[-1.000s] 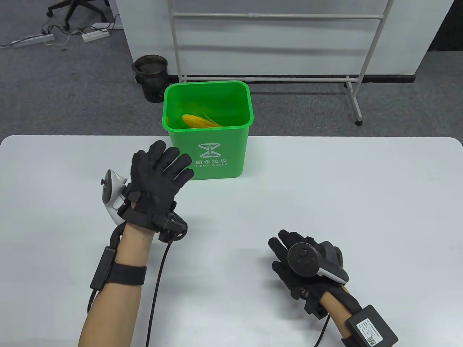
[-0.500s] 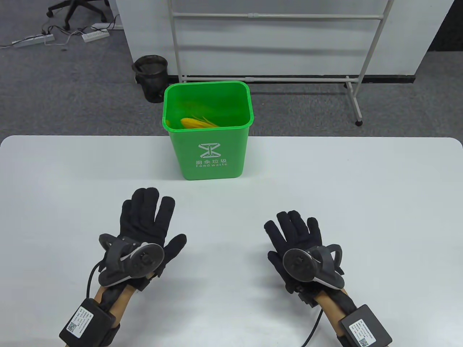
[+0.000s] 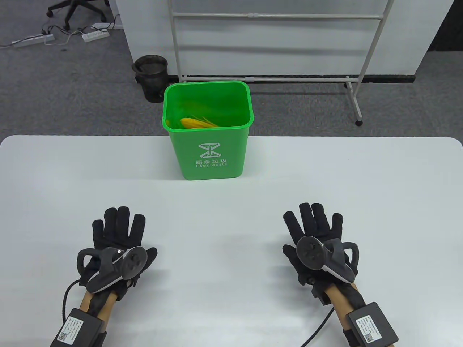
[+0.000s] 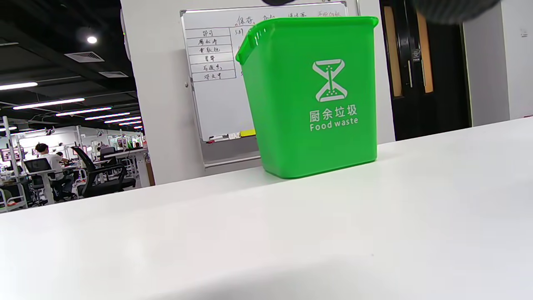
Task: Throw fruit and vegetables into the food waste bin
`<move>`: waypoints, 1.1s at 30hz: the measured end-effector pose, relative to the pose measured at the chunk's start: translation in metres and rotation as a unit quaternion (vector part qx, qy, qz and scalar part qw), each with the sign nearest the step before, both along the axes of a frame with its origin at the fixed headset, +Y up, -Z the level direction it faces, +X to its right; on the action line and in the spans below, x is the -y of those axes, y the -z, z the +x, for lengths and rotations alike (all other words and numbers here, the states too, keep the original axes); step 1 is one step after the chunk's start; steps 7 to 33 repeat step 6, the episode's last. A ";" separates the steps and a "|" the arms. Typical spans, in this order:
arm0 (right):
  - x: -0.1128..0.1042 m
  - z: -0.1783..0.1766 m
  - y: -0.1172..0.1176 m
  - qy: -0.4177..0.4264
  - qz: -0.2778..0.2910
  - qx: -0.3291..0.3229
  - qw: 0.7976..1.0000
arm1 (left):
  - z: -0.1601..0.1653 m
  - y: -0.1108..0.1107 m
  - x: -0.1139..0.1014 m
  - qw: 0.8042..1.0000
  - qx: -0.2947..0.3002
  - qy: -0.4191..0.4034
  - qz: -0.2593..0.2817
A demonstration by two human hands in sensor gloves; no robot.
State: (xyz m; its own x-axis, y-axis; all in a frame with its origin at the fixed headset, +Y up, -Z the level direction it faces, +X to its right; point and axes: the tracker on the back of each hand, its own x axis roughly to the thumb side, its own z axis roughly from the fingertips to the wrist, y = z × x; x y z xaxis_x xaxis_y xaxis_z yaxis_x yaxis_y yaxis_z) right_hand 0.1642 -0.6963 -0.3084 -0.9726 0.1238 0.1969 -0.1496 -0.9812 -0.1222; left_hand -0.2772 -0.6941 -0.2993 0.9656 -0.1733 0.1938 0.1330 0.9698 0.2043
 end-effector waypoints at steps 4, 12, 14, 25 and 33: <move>0.002 -0.001 -0.001 -0.011 -0.005 -0.001 1.000 | 0.000 0.002 0.007 1.000 -0.003 0.001 -0.015; 0.002 -0.001 -0.001 -0.012 -0.005 -0.002 1.000 | -0.002 0.002 0.009 1.000 -0.005 -0.001 -0.019; 0.002 -0.001 -0.001 -0.012 -0.005 -0.002 1.000 | -0.002 0.002 0.009 1.000 -0.005 -0.001 -0.019; 0.002 -0.001 -0.001 -0.012 -0.005 -0.002 1.000 | -0.002 0.002 0.009 1.000 -0.005 -0.001 -0.019; 0.002 -0.001 -0.001 -0.012 -0.005 -0.002 1.000 | -0.002 0.002 0.009 1.000 -0.005 -0.001 -0.019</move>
